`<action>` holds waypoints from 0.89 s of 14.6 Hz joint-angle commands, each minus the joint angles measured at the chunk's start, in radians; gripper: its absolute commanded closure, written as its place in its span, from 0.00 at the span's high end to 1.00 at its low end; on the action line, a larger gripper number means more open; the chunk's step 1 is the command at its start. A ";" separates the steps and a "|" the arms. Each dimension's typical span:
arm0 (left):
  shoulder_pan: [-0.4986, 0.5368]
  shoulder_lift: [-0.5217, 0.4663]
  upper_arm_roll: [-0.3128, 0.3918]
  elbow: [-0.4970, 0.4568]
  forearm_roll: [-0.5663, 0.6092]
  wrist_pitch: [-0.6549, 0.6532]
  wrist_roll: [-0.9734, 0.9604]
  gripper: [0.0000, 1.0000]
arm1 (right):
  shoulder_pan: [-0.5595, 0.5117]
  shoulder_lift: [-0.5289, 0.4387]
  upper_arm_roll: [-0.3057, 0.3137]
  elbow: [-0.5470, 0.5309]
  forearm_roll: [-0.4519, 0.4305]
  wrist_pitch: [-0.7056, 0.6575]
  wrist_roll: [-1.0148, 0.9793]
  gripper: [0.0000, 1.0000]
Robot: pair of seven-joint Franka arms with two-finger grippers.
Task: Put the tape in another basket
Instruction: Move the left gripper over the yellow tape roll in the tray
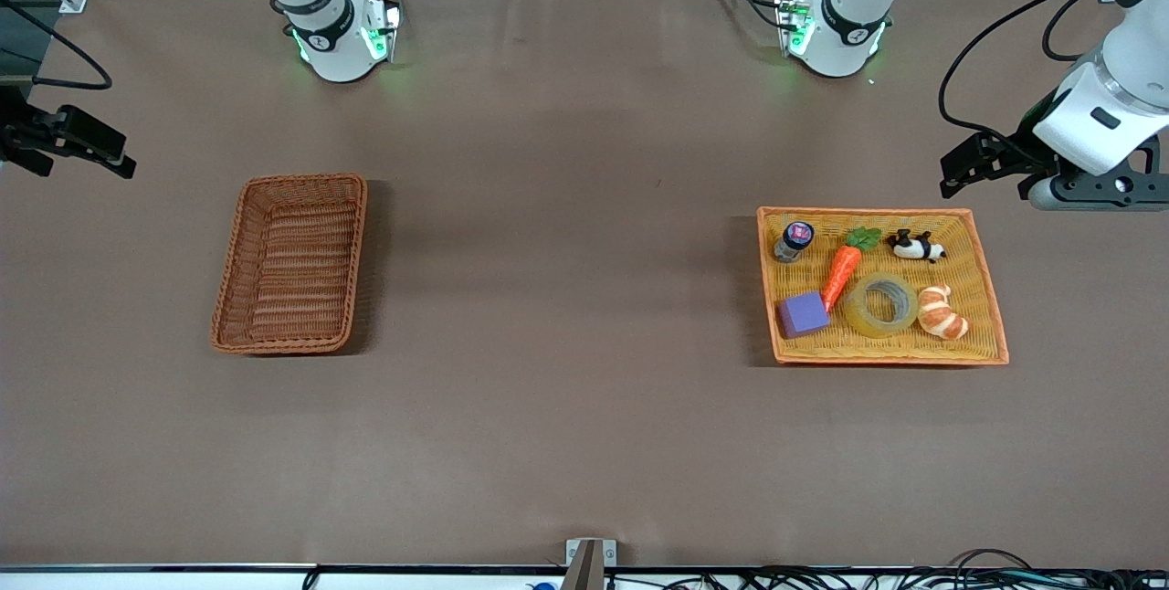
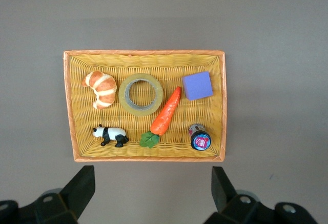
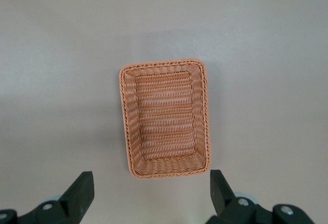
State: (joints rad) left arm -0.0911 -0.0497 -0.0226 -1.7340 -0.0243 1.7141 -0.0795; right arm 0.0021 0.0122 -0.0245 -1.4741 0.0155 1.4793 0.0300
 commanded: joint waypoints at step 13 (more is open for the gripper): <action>-0.001 0.125 0.096 -0.018 0.001 0.111 0.058 1.00 | 0.002 0.000 0.000 -0.006 0.001 0.015 0.001 1.00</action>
State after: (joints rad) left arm -0.0901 0.0234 0.0572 -1.7592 -0.0243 1.7879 -0.0535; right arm 0.0041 0.0133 -0.0239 -1.4752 0.0155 1.4862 0.0298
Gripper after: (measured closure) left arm 0.000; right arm 0.000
